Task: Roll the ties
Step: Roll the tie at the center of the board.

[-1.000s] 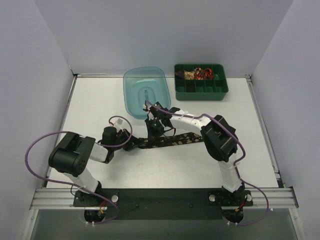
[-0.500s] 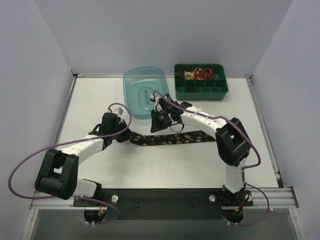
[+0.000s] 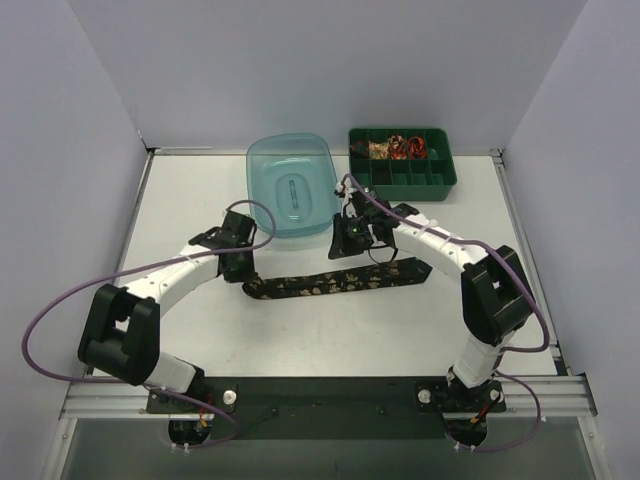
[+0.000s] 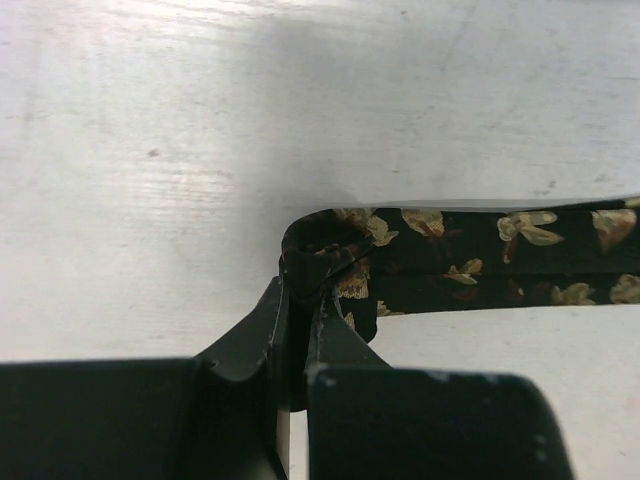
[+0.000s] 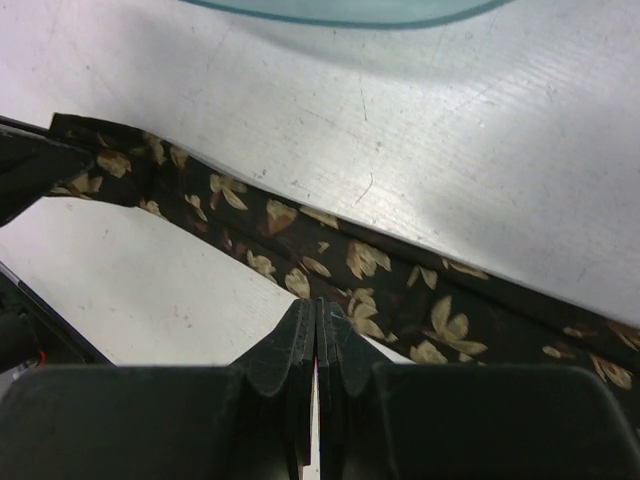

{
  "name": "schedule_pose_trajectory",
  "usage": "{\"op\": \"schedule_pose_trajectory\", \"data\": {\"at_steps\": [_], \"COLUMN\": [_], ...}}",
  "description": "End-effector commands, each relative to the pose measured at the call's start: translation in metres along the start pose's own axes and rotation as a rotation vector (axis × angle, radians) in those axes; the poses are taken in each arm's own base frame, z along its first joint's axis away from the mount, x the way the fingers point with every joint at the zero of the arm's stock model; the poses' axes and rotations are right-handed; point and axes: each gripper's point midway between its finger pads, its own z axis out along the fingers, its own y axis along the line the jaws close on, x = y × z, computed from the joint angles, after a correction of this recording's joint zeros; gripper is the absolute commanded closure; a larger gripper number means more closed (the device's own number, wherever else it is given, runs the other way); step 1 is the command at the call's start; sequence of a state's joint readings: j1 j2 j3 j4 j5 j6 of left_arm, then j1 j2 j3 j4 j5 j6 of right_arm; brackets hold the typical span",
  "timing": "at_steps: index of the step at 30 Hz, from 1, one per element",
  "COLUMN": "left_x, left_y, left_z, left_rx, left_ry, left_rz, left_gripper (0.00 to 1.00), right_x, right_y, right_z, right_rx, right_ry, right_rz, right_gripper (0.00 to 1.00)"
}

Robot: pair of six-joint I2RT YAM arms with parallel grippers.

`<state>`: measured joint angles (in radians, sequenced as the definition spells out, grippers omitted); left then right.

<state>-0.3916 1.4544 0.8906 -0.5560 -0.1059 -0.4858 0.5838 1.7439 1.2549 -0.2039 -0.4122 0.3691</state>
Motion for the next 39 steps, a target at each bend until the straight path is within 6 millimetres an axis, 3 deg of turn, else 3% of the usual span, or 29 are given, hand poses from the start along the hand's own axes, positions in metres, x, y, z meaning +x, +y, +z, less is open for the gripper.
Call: {"op": "schedule_pose_trajectory", "data": {"at_steps": [1, 9, 13, 19, 24, 39], "left_x": [-0.008, -0.007, -0.008, -0.008, -0.008, 0.019], "left_y": [0.022, 0.024, 0.002, -0.015, -0.037, -0.077], "left_z": [-0.016, -0.019, -0.018, -0.019, -0.020, 0.013], "left_rx": [-0.244, -0.497, -0.564, -0.675, -0.694, -0.662], "left_ry": [-0.020, -0.032, -0.063, -0.088, -0.121, -0.092], "left_rz": [0.107, 0.225, 0.297, 0.398, 0.451, 0.529], "left_gripper": [1.00, 1.00, 1.00, 1.00, 1.00, 1.00], "right_x": [-0.002, 0.000, 0.002, 0.006, 0.006, 0.017], "right_y": [0.004, -0.009, -0.020, -0.039, -0.047, -0.061], "right_z": [-0.021, -0.031, -0.036, -0.042, -0.049, -0.051], "right_rx": [0.006, 0.049, 0.084, 0.125, 0.140, 0.169], "right_ry": [-0.038, -0.057, -0.064, -0.070, -0.084, -0.069], "right_rz": [-0.010, 0.017, 0.044, 0.092, 0.117, 0.147], "right_gripper": [1.00, 1.00, 1.00, 1.00, 1.00, 1.00]}}
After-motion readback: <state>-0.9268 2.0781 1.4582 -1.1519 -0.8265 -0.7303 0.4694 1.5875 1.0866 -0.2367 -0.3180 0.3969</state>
